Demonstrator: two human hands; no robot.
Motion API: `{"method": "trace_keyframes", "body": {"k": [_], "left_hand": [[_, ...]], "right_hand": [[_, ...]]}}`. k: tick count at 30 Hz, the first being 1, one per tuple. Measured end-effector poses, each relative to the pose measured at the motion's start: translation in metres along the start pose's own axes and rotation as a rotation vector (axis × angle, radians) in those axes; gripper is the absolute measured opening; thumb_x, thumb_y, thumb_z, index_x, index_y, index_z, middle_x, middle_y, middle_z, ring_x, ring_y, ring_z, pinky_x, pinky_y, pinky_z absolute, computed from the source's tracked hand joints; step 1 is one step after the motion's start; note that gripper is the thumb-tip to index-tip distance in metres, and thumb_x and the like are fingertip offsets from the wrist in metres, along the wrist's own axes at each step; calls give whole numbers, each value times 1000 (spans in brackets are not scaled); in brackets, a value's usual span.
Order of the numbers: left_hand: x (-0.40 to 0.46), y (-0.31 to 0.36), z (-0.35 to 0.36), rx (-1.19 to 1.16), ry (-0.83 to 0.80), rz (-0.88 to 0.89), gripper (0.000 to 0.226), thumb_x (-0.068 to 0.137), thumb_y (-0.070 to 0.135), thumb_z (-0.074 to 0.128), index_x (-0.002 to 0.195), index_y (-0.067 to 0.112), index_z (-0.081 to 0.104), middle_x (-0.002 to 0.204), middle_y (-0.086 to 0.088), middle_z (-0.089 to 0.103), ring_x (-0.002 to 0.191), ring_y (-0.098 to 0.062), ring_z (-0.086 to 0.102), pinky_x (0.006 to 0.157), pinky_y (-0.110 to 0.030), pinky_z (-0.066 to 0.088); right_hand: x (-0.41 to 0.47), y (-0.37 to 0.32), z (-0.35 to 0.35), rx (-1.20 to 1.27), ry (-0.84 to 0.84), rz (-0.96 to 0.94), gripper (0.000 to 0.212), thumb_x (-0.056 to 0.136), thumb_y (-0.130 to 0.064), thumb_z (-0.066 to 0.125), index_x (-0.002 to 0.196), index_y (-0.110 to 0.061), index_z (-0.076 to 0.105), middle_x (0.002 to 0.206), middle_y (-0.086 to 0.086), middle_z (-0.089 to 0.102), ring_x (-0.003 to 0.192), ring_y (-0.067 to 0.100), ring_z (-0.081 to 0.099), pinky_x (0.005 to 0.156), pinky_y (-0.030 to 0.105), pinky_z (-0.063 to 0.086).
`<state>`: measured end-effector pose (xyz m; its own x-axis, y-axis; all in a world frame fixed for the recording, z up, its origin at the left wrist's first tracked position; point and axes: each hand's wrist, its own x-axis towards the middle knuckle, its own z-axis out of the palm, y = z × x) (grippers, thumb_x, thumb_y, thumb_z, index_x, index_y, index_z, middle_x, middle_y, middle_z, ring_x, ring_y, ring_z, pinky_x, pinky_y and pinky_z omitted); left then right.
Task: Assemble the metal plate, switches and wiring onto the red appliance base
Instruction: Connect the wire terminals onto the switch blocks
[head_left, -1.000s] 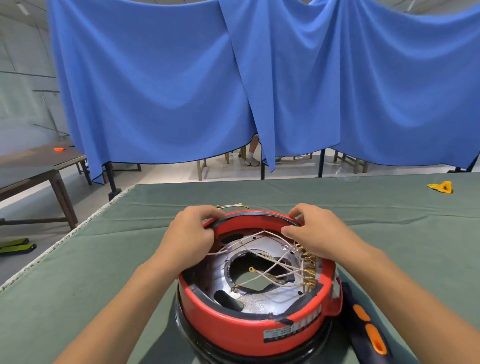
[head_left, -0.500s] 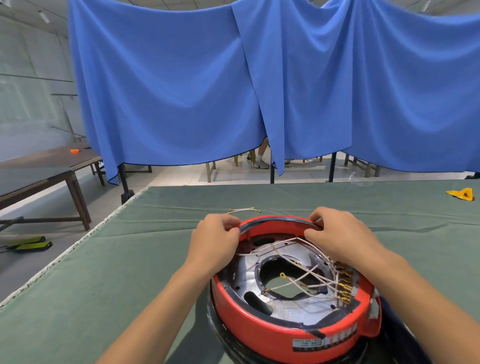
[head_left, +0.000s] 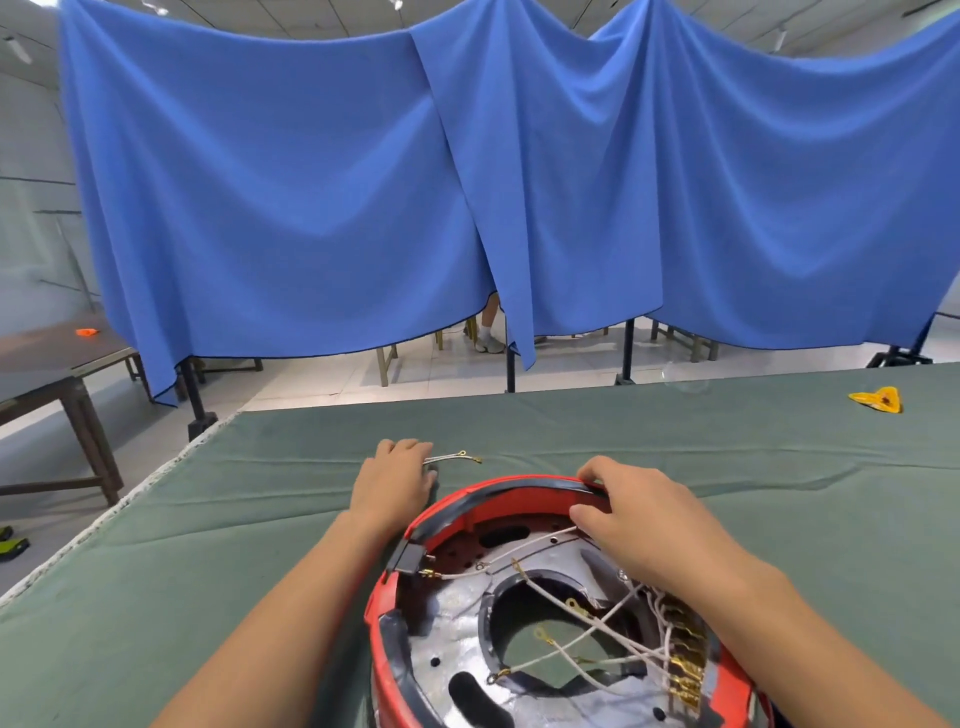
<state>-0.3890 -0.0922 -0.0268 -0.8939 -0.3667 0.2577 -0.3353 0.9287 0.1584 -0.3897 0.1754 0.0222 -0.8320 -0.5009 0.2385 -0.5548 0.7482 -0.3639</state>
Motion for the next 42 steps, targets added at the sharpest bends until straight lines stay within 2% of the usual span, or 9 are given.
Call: {"method": "trace_keyframes", "body": {"k": [10,18,21,24,26,29,36,39,42], "left_hand": [[17,9,7,118,-15,-44,14,83,9,54,89,4,66,101,-15,64,93,-33,60,77,-39,50],[-14,10,-28,352,-348,-39,34,89,-5,37,117,-3,55,125,-19,59,115,-33,58,90,-34,46],[-38,13,-40,260,-385,-80,21,93,4,40,102,-3,58,117,-20,62,105,-34,58,85,-34,45],[-59,7,-47,-87,-255,-171,34,92,13,47,59,10,41,66,-14,54,63,-26,46,57,-31,38],[-75,2,-52,-542,-191,-242,34,90,6,46,57,9,44,47,-2,50,42,-15,45,44,-22,36],[-95,0,-69,-971,-126,-297,19,90,0,39,73,4,47,55,-8,62,39,-13,52,40,-21,43],[-108,-14,-90,-585,-343,-296,17,85,6,49,69,4,57,67,-9,66,54,-19,63,44,-24,49],[-106,-7,-97,-470,-203,-277,17,87,12,50,73,5,55,74,-14,62,70,-28,62,54,-29,51],[-107,5,-110,-663,-44,-225,16,90,11,46,77,7,51,78,-11,70,61,-21,61,52,-30,50]], "right_hand": [[6,8,1,60,-34,16,24,91,-40,51,113,-31,54,106,-7,63,93,18,58,77,32,46],[1,5,-3,41,-54,26,29,91,-40,51,118,-29,53,109,-6,64,96,18,60,77,31,47],[-2,8,-7,24,-49,31,29,90,-39,51,116,-28,54,108,-5,65,95,19,60,76,32,48],[-4,10,-8,16,-52,39,28,90,-39,51,116,-30,54,107,-6,65,91,17,59,72,30,47],[-5,9,-8,7,-53,42,28,90,-38,51,116,-31,54,106,-6,64,88,17,59,69,29,44],[-5,7,-7,-12,-46,35,28,90,-39,51,117,-32,54,105,-7,64,86,16,58,68,29,44],[-6,3,-7,-23,-41,17,30,90,-40,51,119,-35,52,108,-9,64,86,15,54,69,29,42],[-5,3,-7,-26,-33,19,31,90,-41,52,120,-35,52,109,-10,64,87,14,55,69,29,42],[-5,3,-7,-25,-36,31,31,90,-42,52,120,-35,52,110,-9,64,93,16,58,74,30,46]]}}
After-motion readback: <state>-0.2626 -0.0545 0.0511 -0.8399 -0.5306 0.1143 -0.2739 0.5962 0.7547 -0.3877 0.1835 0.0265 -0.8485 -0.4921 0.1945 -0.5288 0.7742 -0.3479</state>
